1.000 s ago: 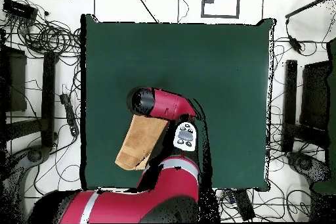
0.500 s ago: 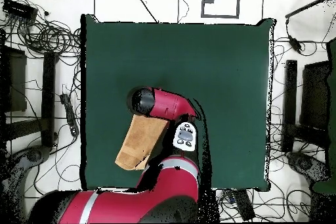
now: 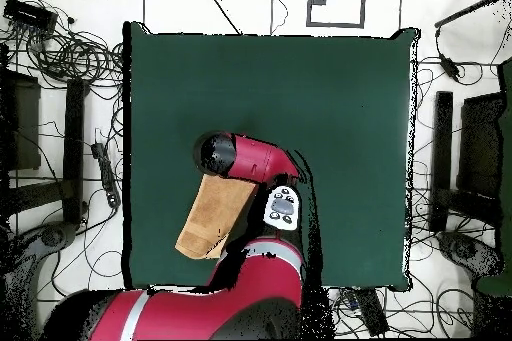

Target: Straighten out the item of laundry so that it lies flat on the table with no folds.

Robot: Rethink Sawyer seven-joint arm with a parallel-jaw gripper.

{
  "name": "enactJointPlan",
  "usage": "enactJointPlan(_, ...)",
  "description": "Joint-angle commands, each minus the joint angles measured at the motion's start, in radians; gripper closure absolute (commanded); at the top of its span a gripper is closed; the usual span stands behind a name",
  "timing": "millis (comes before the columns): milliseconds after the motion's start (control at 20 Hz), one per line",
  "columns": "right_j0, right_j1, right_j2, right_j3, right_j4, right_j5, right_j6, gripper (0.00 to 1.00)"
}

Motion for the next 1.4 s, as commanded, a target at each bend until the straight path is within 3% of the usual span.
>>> enactJointPlan(50,0.045,0.176,0.148,-0.011,0.077,-0.010,0.302,0.00)
enactJointPlan(100,0.047,0.176,0.145,-0.011,0.080,-0.012,0.303,1.00)
enactJointPlan(800,0.038,0.174,0.156,-0.001,0.078,-0.071,0.274,1.00)
enactJointPlan(1400,0.050,0.176,0.134,-0.028,0.106,-0.008,0.309,1.00)
